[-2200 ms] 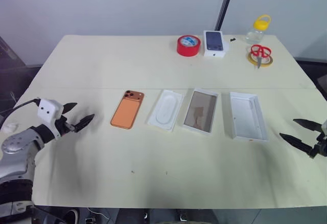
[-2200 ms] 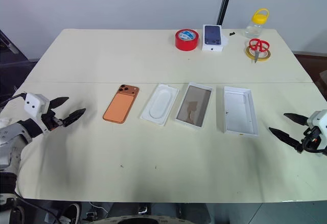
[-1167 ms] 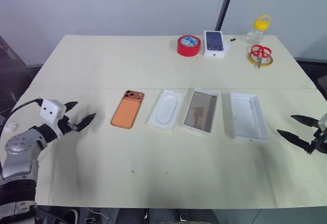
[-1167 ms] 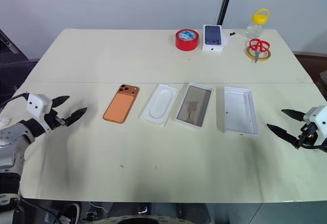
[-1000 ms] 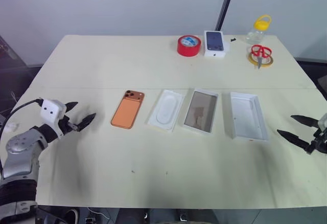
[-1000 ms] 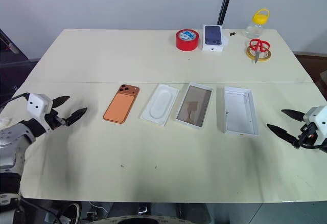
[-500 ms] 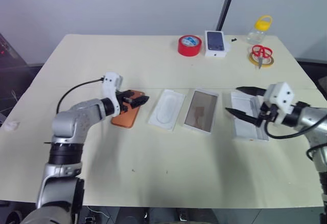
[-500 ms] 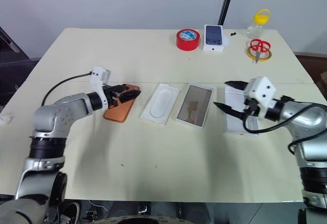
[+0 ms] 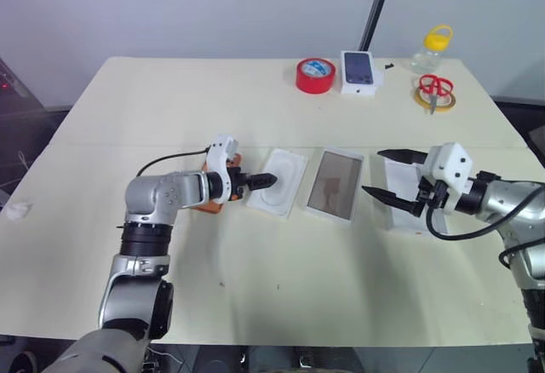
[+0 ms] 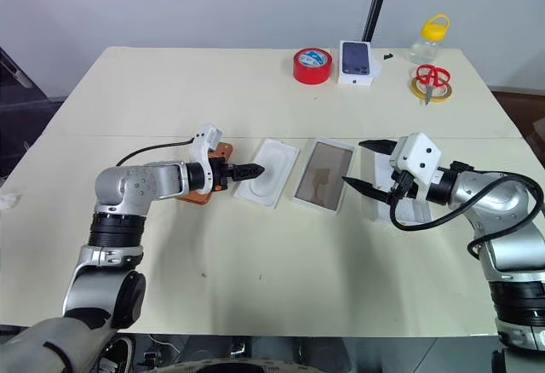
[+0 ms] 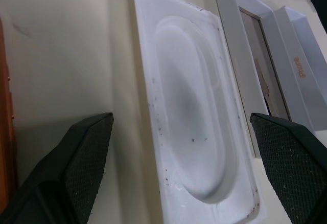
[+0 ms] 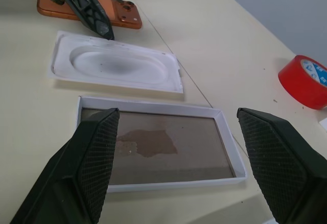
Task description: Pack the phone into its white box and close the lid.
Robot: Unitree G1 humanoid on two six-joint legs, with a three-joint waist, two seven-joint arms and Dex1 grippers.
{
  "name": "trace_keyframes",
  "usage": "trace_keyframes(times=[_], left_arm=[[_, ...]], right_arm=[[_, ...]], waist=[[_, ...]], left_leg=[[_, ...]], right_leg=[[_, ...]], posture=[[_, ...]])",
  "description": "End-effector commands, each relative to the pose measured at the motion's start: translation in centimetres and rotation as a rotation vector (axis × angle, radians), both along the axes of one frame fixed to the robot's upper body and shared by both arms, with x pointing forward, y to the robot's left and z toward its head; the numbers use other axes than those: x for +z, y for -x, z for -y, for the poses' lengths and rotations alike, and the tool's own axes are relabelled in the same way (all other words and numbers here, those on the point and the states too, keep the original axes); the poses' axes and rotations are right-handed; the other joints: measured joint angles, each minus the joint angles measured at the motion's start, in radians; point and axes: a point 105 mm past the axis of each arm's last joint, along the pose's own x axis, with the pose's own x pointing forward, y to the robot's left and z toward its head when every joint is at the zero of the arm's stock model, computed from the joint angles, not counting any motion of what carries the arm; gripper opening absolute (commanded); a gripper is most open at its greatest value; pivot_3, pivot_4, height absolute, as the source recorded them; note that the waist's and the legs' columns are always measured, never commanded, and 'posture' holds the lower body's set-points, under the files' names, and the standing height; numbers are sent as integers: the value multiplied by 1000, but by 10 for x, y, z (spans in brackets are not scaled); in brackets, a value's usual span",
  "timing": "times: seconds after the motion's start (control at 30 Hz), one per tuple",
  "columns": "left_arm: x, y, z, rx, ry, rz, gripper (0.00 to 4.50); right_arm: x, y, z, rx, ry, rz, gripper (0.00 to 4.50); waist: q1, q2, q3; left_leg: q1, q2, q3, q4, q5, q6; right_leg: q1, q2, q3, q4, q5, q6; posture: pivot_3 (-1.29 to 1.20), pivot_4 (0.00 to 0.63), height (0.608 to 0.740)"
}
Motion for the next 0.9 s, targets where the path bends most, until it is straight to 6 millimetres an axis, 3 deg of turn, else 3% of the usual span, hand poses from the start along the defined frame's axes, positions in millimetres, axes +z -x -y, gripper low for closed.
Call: trace_keyframes(times=[0.03, 0.2, 0.27, 0.33, 0.53, 0.77, 0.9], left_arm=[[-5, 3, 4, -20, 10, -50, 4500], [-15, 7, 11, -33, 34, -99, 4500], [-20, 8, 12, -30, 43, -126, 3985], [-25, 9, 12, -19, 43, -146, 3181], [-33, 9, 10, 19, 51, -179, 50], [-26, 1, 4, 100, 110, -194, 50], [0, -7, 2, 131, 192, -134, 50]], right_arm=[[14, 4, -9, 27, 3, 66, 3844], [14, 3, -12, 29, 5, 73, 3844], [13, 3, -13, 31, 6, 75, 3877], [13, 4, -13, 33, 7, 76, 3877], [13, 5, -16, 38, 9, 80, 3877], [6, 5, -16, 48, 18, 56, 3877], [-12, 16, -27, 121, 43, -10, 3877]], waist=[[0, 0, 0], [4, 0, 0], [5, 0, 0], [5, 0, 0], [4, 0, 0], [2, 0, 0], [1, 0, 0]], left_leg=[[0, 0, 0, 0, 0, 0], [0, 0, 0, 0, 0, 0], [0, 0, 0, 0, 0, 0], [0, -1, 0, 0, 0, 0], [0, -1, 0, 0, 0, 0], [1, -1, 0, 0, 0, 0], [1, -1, -1, 0, 0, 0]], right_leg=[[0, 0, 0, 0, 0, 0], [0, 0, 0, 0, 0, 0], [1, 0, 0, 0, 0, 0], [1, -1, 0, 0, 0, 0], [1, -1, 0, 0, 0, 0], [2, -1, 0, 0, 0, 0], [1, 0, 0, 0, 0, 0]], posture=[[0, 150, 740], [0, 150, 740], [0, 150, 740], [0, 150, 740], [0, 150, 740], [0, 150, 740], [0, 150, 740]])
